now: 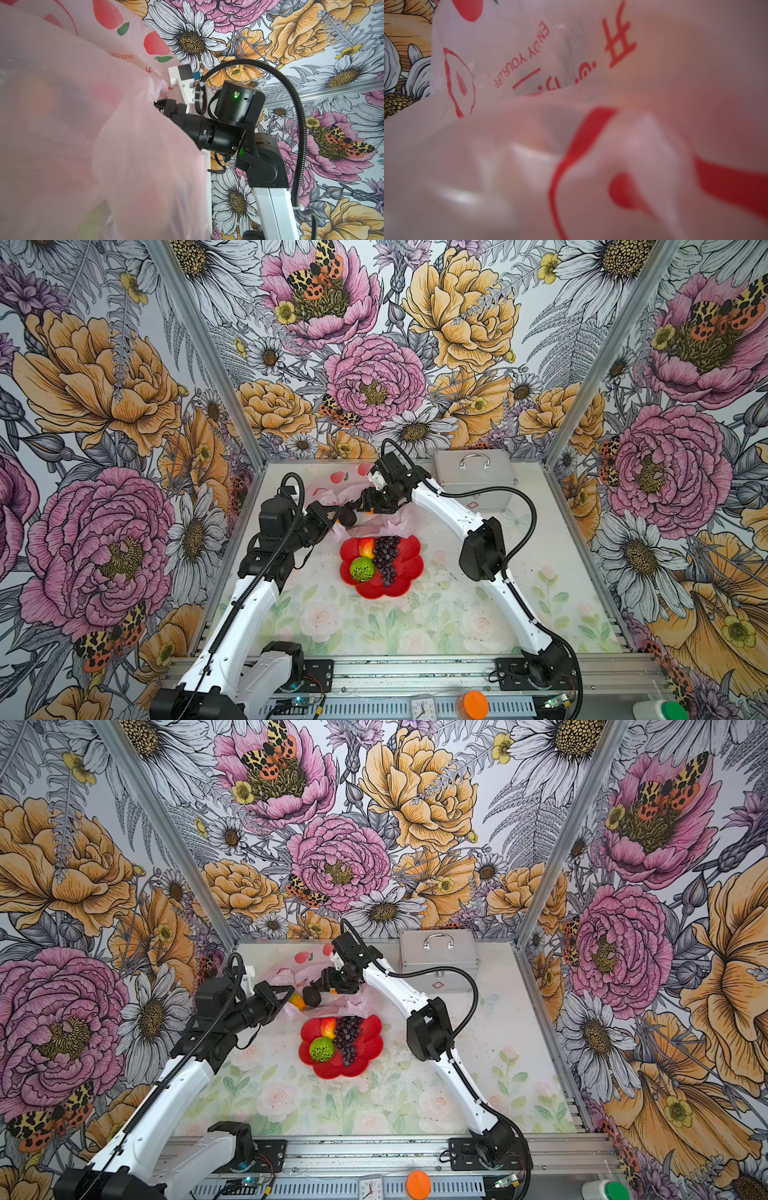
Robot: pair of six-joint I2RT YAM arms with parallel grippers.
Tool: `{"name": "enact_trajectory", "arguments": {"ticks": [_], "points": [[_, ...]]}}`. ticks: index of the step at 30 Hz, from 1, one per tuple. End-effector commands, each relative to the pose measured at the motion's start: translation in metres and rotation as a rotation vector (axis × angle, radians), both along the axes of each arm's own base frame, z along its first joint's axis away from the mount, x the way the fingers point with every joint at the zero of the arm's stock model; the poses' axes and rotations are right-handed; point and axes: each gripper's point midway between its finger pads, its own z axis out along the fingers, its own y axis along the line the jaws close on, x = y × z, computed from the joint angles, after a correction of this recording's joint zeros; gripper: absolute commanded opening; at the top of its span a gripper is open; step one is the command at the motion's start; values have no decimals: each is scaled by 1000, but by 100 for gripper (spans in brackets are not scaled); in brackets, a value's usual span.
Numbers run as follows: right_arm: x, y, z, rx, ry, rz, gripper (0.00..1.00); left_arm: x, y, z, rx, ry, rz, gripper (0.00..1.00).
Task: Place the fruits into the plastic bag
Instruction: 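Push the avocado into the pink bag and open the right gripper, then withdraw the open right gripper from the bag back over the plate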
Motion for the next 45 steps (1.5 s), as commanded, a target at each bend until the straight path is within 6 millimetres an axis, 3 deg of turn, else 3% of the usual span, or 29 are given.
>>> {"name": "enact_trajectory", "arguments": {"ticks": [1, 8, 13, 19, 27, 32, 35, 45], "points": [[12, -24, 27, -58, -99, -53, 67, -3, -1, 15, -1, -43, -9, 0], [13, -72, 29, -227, -143, -95, 67, -4, 0, 15, -2, -44, -6, 0], [14, -87, 44, -267, -192, -103, 67, -4, 0, 16, -2, -46, -8, 0], [15, -89, 82, -203, -239, -108, 67, -5, 0, 17, 0, -49, -6, 0], [0, -92, 143, -97, -284, -120, 67, -5, 2, 14, 0, -44, -2, 0], [-16, -95, 181, -17, -296, -116, 66, -5, 1, 14, -2, -45, -4, 0], [-32, -93, 194, 31, -268, -92, 66, -5, 2, 14, -2, -47, -3, 0], [-93, -95, 186, 39, -163, -11, 66, -7, 0, 15, -3, -51, -7, 0]]}}
